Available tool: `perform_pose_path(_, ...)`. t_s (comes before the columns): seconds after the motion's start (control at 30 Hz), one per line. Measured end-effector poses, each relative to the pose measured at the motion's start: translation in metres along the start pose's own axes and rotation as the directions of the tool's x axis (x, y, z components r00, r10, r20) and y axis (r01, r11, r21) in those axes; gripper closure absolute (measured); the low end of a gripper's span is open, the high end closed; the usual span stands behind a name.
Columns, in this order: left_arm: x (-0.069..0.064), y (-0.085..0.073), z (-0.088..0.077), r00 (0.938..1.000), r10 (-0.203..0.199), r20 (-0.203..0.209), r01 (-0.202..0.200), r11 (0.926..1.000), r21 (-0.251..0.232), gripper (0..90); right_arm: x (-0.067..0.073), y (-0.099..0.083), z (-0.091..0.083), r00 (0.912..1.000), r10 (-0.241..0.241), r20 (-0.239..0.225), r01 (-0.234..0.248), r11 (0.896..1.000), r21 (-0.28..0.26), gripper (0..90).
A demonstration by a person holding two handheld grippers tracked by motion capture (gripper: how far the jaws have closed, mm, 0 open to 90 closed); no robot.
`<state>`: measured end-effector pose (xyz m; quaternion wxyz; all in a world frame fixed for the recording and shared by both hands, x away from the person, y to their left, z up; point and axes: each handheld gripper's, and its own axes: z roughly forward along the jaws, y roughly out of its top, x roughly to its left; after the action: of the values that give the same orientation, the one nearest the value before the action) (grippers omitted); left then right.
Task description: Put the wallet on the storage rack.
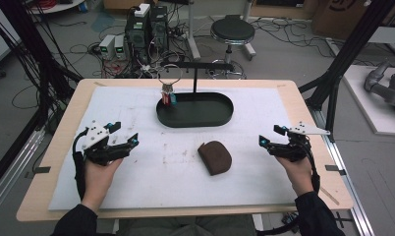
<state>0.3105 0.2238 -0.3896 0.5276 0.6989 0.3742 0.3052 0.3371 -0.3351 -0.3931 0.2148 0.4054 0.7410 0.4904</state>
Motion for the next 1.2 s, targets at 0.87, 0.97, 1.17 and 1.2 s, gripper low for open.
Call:
perform_pose_path(0.87, -0.005, -0.005, -0.009, 0.9998, 0.017, -0.012, -0.017, 0.9997, 0.019, 25.8, 0.058, -0.005, 0.071, 0.976, 0.045, -0.213, 0.014, 0.962, 0.271, 31.8)
perform_pose_path(0.97, -0.004, -0.006, -0.012, 0.9997, 0.019, -0.013, -0.018, 0.9996, 0.021, 25.8, 0.06, -0.007, 0.081, 0.9714, 0.079, -0.224, -0.002, 0.945, 0.328, 31.6)
perform_pose_path(1.17, -0.002, -0.007, -0.013, 0.9998, 0.013, -0.014, -0.013, 0.9997, 0.021, 25.9, 0.058, -0.01, 0.09, 0.946, 0.156, -0.284, -0.03, 0.915, 0.402, 47.3)
perform_pose_path(1.2, -0.002, -0.007, -0.012, 0.9998, 0.016, -0.011, -0.015, 0.9996, 0.022, 25.9, 0.058, -0.01, 0.09, 0.9408, 0.157, -0.301, -0.025, 0.917, 0.399, 53.6)
